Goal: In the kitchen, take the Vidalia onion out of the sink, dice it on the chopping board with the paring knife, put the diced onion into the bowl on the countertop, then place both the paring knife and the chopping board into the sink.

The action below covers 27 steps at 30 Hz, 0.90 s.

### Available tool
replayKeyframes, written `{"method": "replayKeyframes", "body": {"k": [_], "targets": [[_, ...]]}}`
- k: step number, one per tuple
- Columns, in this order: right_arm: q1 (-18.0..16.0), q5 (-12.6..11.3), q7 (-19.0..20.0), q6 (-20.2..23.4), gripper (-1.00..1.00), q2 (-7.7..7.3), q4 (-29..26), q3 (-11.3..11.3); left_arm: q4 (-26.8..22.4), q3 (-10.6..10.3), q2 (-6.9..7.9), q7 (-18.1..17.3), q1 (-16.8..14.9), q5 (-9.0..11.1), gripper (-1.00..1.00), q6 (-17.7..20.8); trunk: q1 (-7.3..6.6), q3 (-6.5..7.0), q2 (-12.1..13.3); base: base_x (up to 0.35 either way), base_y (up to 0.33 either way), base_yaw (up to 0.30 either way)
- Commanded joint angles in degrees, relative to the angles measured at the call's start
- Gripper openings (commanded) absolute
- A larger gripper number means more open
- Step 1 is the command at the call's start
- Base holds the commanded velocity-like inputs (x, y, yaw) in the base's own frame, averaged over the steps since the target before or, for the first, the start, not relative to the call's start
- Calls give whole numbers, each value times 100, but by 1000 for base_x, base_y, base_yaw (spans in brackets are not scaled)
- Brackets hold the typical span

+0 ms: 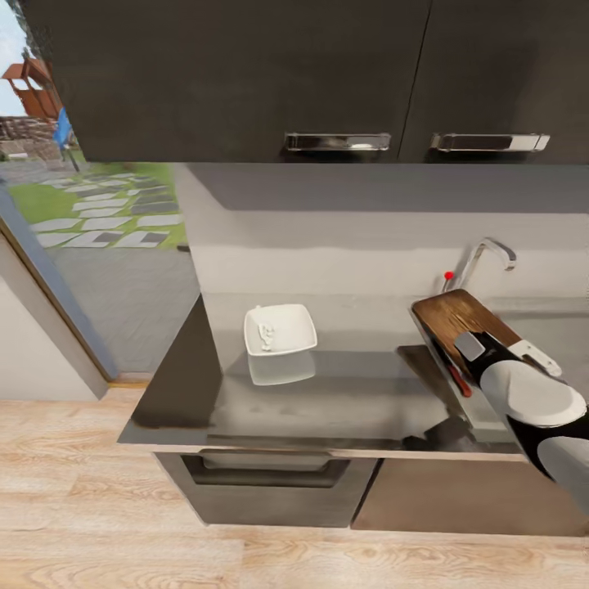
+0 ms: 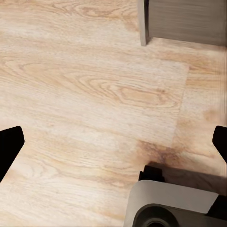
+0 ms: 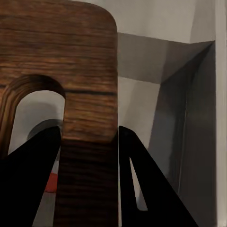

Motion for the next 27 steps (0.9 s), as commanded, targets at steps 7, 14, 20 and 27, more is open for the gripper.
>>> {"method": "replayKeyframes", "body": {"k": [7, 14, 20, 27], "targets": [[-3, 52, -11, -32, -100, 8, 49, -38, 26, 25, 2, 418, -11, 27, 100, -54, 3, -8, -9, 69, -259, 0], [28, 48, -13, -32, -100, 8, 51, -38, 26, 25, 0, 524, -11, 27, 100, -57, 3, -8, -9, 64, -123, 0], [32, 47, -78, -74, -100, 18, 53, -39, 26, 28, 2, 529, -11, 27, 100, -57, 3, -8, -9, 8, -15, 0], [36, 33, -529, -359, -100, 26, 116, -45, 19, 41, 4, 532, -11, 315, 100, -64, 3, -8, -9, 0, -1, 0]]}}
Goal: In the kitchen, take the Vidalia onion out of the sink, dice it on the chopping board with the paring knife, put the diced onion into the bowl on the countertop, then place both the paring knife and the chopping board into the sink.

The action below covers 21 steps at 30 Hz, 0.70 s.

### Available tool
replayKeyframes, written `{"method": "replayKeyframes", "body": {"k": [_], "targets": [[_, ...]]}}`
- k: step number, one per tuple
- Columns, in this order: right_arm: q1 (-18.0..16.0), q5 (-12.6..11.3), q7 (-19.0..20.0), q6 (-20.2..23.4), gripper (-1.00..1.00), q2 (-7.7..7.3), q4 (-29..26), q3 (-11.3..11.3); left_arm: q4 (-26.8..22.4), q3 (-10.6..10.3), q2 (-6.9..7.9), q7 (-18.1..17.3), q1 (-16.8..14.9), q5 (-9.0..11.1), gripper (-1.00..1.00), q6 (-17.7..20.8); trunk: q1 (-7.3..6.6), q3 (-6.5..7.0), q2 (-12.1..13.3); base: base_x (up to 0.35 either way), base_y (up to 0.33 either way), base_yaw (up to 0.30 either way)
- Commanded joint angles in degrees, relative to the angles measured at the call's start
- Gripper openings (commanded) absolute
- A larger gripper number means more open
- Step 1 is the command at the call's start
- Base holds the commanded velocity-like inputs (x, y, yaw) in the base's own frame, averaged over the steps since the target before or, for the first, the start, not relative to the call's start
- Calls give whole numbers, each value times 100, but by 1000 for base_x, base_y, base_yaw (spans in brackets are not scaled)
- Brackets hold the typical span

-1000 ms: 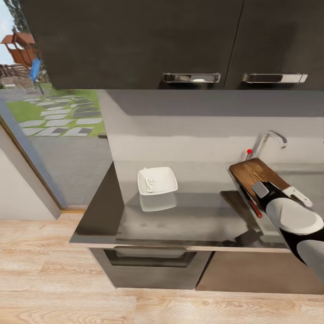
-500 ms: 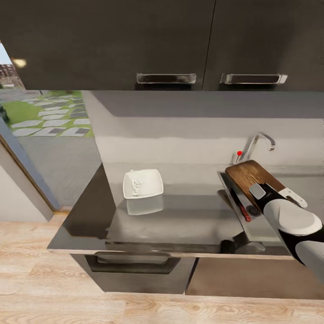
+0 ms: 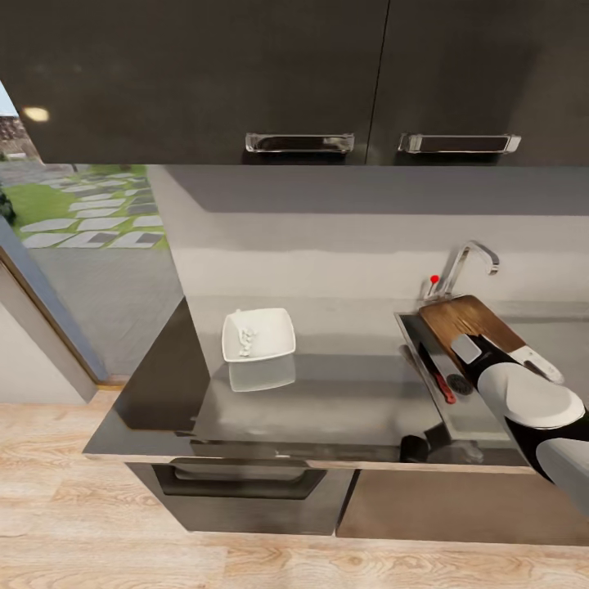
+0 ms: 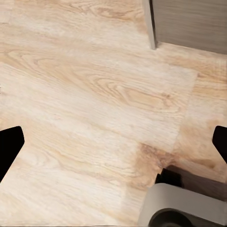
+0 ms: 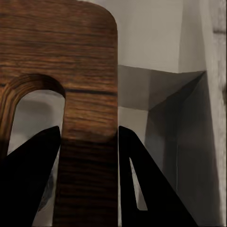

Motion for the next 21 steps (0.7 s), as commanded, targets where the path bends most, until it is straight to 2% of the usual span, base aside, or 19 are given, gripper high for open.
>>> {"method": "replayKeyframes", "body": {"k": [1, 4, 6, 10, 15, 21], "targets": [[-7, 21, -127, -60, -100, 0, 16, -18, 24, 23, 2, -18, -11, 160, 100, -49, 2, -8, -9, 0, 0, 0], [-8, 4, -331, -64, -100, 2, 25, -18, 24, 24, 4, -20, -11, 506, 100, -50, 2, -8, -9, 0, 0, 0], [-8, -15, -406, -57, -100, 15, 30, -13, 26, 24, 7, -20, -11, 608, 100, -50, 2, -8, -9, 0, 0, 0], [-6, -28, -587, -45, -100, 158, 33, -10, 31, 24, 27, -20, -11, 668, 100, -50, 2, -8, -9, 0, 0, 0], [-6, -28, -635, -34, -100, 295, 34, -12, 32, 24, 35, -20, -11, 683, 100, -47, 2, -8, -9, 0, 0, 0], [-4, -23, -631, -26, -100, 362, 47, -11, 32, 24, 62, -26, -11, 689, 100, -42, 2, -8, -9, 0, 0, 0]]}}
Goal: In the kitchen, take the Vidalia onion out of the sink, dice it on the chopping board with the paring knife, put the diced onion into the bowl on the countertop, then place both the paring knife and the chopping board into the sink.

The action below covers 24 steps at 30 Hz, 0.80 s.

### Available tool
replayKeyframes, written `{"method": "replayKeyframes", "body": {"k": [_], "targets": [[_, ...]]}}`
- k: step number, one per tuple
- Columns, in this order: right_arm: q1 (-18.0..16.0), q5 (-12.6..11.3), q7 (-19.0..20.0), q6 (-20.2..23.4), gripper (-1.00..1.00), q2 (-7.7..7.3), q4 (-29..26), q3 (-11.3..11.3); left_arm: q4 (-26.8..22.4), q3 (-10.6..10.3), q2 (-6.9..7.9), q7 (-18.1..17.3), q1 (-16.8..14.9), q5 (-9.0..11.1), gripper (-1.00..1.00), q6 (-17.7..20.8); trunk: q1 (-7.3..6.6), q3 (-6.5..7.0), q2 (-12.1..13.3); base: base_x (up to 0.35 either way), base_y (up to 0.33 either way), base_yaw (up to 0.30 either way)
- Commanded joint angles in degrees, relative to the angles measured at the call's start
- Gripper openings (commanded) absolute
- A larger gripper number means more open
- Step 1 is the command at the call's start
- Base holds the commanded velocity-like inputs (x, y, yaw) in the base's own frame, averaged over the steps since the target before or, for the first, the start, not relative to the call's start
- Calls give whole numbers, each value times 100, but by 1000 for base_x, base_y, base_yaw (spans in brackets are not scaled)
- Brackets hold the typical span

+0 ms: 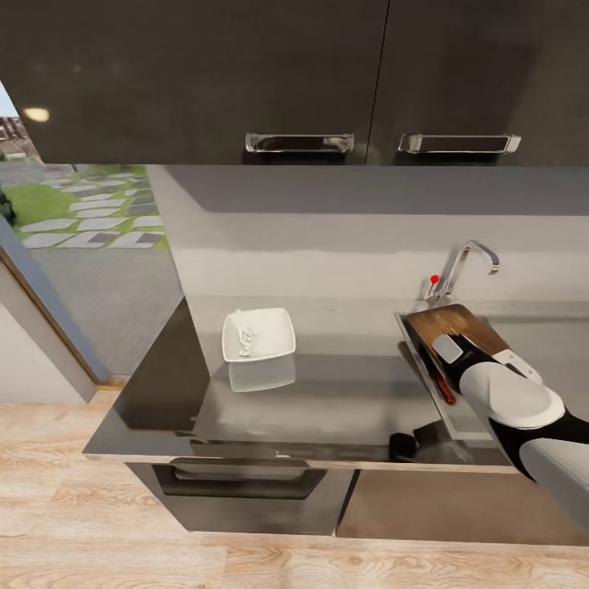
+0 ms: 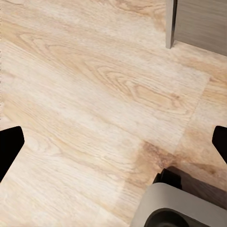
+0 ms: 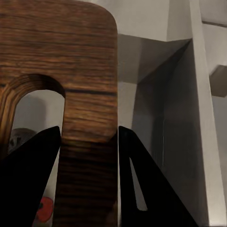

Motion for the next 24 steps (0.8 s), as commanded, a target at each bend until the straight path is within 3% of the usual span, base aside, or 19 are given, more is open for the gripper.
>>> {"method": "replayKeyframes", "body": {"k": [1, 15, 21, 24], "targets": [[-8, 36, 4, -58, -100, 1, 29, -45, 23, 26, 2, -9, -10, 2, 100, -43, 2, -9, -8, 0, 0, 0], [-8, 33, 0, -56, -100, -37, 224, -85, 23, 26, 5, -7, -10, 2, 100, -43, 2, -9, -8, 0, 0, 0], [-8, -122, -8, -28, -100, -130, 210, -531, 23, 26, 19, -2, -10, 2, 100, -43, 2, -9, -8, 46, 0, 0], [-8, -141, -20, 84, -100, -184, 198, -625, 23, 26, 22, -2, -10, 2, 100, -43, 2, -9, -8, 90, 0, 0]]}}
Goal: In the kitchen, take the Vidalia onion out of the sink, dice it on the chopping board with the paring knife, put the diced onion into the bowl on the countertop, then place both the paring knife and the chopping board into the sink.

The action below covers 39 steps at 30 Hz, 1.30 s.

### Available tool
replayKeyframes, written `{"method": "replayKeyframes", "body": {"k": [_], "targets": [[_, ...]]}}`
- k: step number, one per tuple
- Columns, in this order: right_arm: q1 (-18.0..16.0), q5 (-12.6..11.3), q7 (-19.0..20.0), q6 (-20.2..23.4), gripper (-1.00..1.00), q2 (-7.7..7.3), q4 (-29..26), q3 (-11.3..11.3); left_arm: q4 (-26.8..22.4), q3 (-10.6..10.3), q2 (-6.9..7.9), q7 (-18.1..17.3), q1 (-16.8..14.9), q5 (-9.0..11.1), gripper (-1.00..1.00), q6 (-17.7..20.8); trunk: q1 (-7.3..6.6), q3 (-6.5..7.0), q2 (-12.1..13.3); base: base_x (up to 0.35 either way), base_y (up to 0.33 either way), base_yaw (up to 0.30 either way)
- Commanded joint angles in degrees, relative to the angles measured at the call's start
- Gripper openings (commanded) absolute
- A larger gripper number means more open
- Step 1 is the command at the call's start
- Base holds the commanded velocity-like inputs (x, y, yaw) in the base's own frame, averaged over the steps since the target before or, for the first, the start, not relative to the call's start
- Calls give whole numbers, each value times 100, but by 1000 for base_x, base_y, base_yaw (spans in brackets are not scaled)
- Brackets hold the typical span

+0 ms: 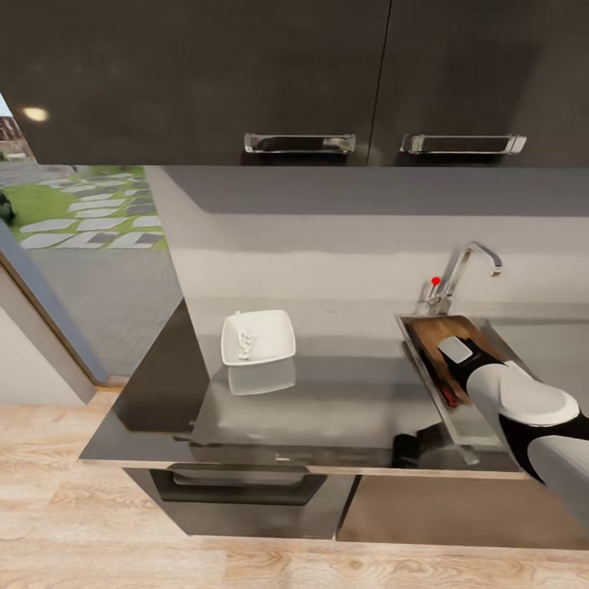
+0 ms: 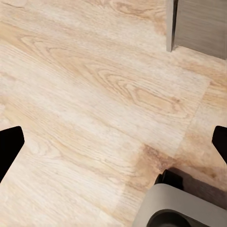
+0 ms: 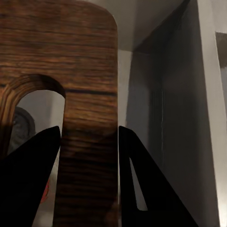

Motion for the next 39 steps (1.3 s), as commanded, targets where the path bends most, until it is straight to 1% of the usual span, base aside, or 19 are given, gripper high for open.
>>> {"method": "replayKeyframes", "body": {"k": [1, 3, 4, 7, 12, 29, 39], "targets": [[-7, 34, -11, -19, -100, -11, -4, -49, 24, 26, 1, -8, -11, 2, 100, -43, 3, -8, -8, 142, 0, 0], [-7, 31, -94, 7, -100, -77, -20, -68, 24, 27, 20, -8, -11, 2, 100, -43, 3, -8, -8, 197, 0, 0], [-7, 26, -160, 14, -100, -133, -20, -82, 24, 27, 44, -8, -11, 2, 100, -43, 3, -8, -8, 209, 0, 0], [-7, 22, -239, 19, -100, -206, -26, -122, 24, 26, 65, -8, -11, 7, 100, -42, 3, -8, -8, 140, 0, 0], [-7, 23, -315, 4, -100, -273, -28, -137, 24, 26, 71, -8, -11, 10, 100, -35, 3, -8, -8, 24, 0, 0], [-7, 27, -405, -18, -100, -266, -20, -150, 24, 28, 72, -8, -11, 11, 100, -35, 3, -12, -8, 1, 0, 0], [-7, 29, -408, -17, -100, -261, -9, -153, 24, 26, 65, -8, -11, 11, 100, -35, 3, -93, -8, 0, -33, 0]]}}
